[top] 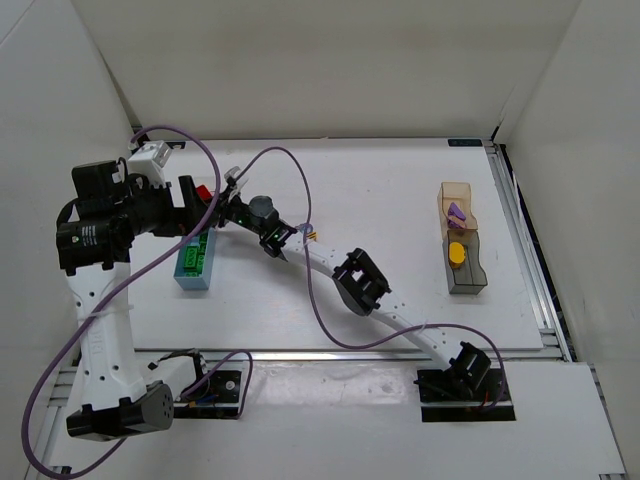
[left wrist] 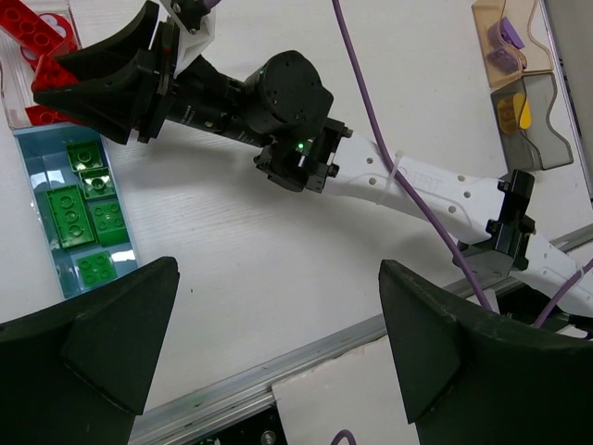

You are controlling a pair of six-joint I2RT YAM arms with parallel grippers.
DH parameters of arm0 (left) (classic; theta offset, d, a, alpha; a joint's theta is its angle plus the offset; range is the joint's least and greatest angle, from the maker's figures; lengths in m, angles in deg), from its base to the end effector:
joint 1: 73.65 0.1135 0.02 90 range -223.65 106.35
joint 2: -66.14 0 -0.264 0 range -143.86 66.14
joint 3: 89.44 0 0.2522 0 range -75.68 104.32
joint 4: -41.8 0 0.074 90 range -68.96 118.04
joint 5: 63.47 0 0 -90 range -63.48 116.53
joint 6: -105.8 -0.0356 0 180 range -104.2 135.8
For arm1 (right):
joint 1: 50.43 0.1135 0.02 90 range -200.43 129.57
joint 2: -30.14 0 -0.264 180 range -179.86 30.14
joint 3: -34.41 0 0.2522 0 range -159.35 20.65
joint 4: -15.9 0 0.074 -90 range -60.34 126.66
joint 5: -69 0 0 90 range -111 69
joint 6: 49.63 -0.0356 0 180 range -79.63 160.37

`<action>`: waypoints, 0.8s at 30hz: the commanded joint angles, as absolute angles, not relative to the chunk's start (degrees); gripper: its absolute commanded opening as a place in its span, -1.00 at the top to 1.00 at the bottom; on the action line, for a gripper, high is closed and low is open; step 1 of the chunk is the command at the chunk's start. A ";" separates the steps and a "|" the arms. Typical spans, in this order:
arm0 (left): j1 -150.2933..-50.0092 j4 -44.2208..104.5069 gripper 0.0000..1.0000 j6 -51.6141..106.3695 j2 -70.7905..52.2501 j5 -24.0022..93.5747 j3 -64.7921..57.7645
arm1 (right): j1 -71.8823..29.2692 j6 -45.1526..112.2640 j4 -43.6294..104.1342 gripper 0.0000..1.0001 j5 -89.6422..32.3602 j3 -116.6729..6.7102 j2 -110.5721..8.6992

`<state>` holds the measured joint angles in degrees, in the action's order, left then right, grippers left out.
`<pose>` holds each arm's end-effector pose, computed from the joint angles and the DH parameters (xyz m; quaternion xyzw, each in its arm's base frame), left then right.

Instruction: Sort the legos into containers by color

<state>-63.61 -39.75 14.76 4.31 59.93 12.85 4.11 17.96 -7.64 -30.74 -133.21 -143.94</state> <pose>0.1663 0.0095 0.4417 0.0502 0.8785 -0.2221 0.4199 0.3649 0.5227 0.1444 -0.2295 0.5501 0.5381 0.5960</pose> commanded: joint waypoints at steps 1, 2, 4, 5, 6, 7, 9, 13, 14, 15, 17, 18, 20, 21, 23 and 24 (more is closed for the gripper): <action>-62.67 -39.90 -0.99 14.66 4.79 60.19 13.18 | 4.67 20.42 -11.83 0.91 -30.67 -136.06 -145.02; -62.58 -39.90 -0.99 14.83 4.79 60.54 13.00 | 4.67 20.51 -12.00 0.90 -30.67 -136.06 -145.28; -62.49 -39.90 -0.99 14.83 5.05 60.80 12.56 | 4.85 20.86 -11.92 0.80 -30.67 -136.32 -145.46; -62.32 -39.73 -0.99 14.92 5.14 61.06 12.30 | 5.02 21.03 -11.92 0.79 -30.67 -136.32 -145.55; -62.31 -39.72 -0.99 15.01 5.05 61.15 12.21 | 4.85 21.38 -11.92 0.79 -30.67 -136.32 -145.46; -62.31 -39.55 -0.99 15.01 5.14 61.24 12.21 | 5.02 21.65 -12.00 0.78 -30.41 -136.58 -145.64; -62.31 -39.29 -0.99 15.27 4.88 61.24 12.29 | 5.11 22.17 -11.74 0.70 -30.14 -137.02 -145.90; -61.88 -39.20 -0.99 15.36 4.44 61.59 12.47 | 5.11 22.00 -10.51 0.34 -28.21 -137.46 -146.08; -61.87 -39.20 -0.99 15.36 4.26 61.77 12.47 | 5.20 22.00 -10.25 0.30 -27.60 -137.72 -146.08; -61.61 -39.02 -0.99 15.53 4.26 61.94 12.47 | 5.20 21.91 -9.98 0.26 -27.50 -137.81 -146.08; -61.61 -39.20 -0.99 15.53 4.09 62.47 12.47 | 5.20 22.09 -9.89 -0.05 -27.15 -137.64 -145.90; -61.61 -39.02 -0.99 15.36 4.09 62.56 12.47 | 5.20 22.09 -9.81 -0.25 -27.15 -137.73 -145.99; -61.61 -38.85 -0.99 15.54 3.73 63.00 12.56 | 5.20 22.09 -9.89 -0.46 -27.15 -137.73 -145.99; -61.61 -38.85 -0.99 15.36 3.73 63.09 12.47 | 5.20 22.18 -9.72 -0.66 -27.33 -137.73 -145.90; -61.61 -38.93 -0.99 15.36 3.73 63.18 12.38 | 5.11 22.00 -9.81 -0.79 -27.59 -137.73 -145.99; -61.61 -39.02 -0.99 15.36 3.82 63.18 12.21 | 5.20 22.26 -9.89 -0.81 -27.68 -137.81 -145.90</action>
